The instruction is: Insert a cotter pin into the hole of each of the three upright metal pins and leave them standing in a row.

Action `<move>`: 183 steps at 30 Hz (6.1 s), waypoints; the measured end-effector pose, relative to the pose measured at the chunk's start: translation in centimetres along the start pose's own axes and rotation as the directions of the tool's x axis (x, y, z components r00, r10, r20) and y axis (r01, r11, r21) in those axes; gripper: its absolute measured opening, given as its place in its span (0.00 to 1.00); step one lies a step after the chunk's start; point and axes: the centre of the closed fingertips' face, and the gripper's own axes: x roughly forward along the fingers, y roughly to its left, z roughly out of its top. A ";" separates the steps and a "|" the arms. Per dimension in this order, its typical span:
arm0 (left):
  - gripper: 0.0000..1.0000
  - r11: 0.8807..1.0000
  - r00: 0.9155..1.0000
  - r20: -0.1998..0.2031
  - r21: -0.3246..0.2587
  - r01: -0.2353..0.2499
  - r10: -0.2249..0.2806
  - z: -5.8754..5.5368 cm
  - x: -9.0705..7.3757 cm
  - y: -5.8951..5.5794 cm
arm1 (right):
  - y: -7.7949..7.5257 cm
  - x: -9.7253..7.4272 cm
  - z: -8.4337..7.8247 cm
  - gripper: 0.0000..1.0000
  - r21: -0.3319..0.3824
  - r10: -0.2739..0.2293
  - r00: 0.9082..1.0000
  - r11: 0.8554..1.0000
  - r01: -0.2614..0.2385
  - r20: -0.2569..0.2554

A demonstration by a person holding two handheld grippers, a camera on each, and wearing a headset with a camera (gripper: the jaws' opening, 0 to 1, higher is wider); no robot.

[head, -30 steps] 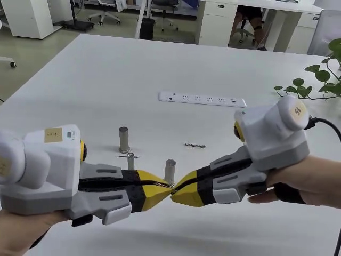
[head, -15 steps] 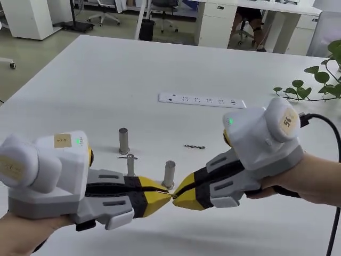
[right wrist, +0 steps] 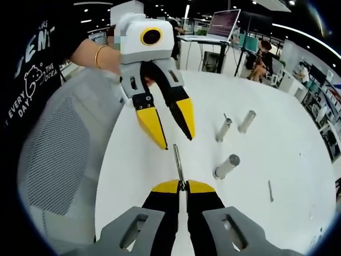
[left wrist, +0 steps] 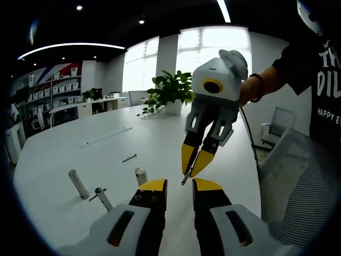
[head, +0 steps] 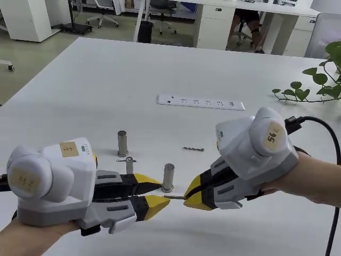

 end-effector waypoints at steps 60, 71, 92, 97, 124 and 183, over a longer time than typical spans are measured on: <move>0.10 0.953 0.945 -0.142 -0.032 -0.303 0.296 -4.2 7.2 7.3 | -7.6 1.7 -2.6 0.00 0.054 -0.167 0.980 0.983 0.174 -0.109; 0.10 0.955 0.947 -0.139 -0.032 -0.295 0.288 -4.2 7.2 7.3 | -7.7 1.6 -2.3 0.00 0.026 -0.137 0.986 0.990 0.140 -0.095; 0.10 0.949 0.942 -0.132 -0.011 -0.314 0.310 -4.3 7.4 7.3 | -6.9 2.1 -0.2 0.00 0.040 -0.126 0.992 0.991 0.127 -0.031; 0.10 0.947 0.940 -0.130 -0.012 -0.320 0.316 -4.4 7.5 7.3 | -6.7 2.1 0.2 0.01 0.067 -0.126 0.992 0.990 0.126 0.007; 0.10 0.947 0.944 -0.118 -0.054 -0.316 0.308 -4.3 7.5 7.4 | -6.9 1.3 0.2 0.00 0.106 -0.150 0.989 0.983 0.149 0.006; 0.49 0.958 0.960 -0.131 -0.111 -0.263 0.248 -2.5 1.4 4.3 | -6.9 3.6 1.4 0.10 0.248 -0.053 0.994 0.968 0.028 0.097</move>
